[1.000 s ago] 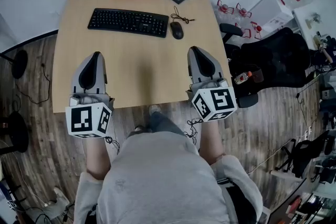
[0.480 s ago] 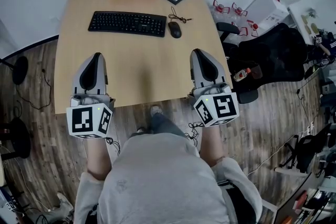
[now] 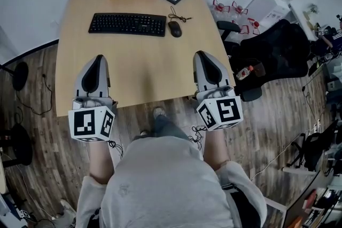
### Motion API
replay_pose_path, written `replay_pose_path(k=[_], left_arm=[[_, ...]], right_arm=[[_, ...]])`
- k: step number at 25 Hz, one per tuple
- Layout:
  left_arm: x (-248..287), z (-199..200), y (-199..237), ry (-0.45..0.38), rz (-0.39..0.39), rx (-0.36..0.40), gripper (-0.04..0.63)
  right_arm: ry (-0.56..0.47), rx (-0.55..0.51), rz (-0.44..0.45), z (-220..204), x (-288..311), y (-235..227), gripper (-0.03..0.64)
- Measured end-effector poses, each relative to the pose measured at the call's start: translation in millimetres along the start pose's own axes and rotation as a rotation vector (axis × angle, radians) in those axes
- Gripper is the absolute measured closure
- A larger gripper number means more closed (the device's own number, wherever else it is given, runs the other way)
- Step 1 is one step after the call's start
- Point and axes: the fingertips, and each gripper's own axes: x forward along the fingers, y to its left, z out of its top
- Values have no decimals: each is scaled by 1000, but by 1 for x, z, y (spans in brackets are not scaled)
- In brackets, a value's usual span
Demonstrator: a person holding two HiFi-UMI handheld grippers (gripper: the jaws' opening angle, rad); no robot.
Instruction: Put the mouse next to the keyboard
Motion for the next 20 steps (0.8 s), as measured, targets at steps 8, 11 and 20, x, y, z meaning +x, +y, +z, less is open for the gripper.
replay_pose_path(k=[8,11,20], left_arm=[[-10,2,-2,-2,5,-5,584],[-13,2,-4,-2,6,-6,584],[-20,0,-11,-1,-1,-5,584]], right_arm=[[-7,5,-17,4,-10,2,598],[-8,5,-15,4,-14,3,598],[-12,12,-14,3,-23,4,598]])
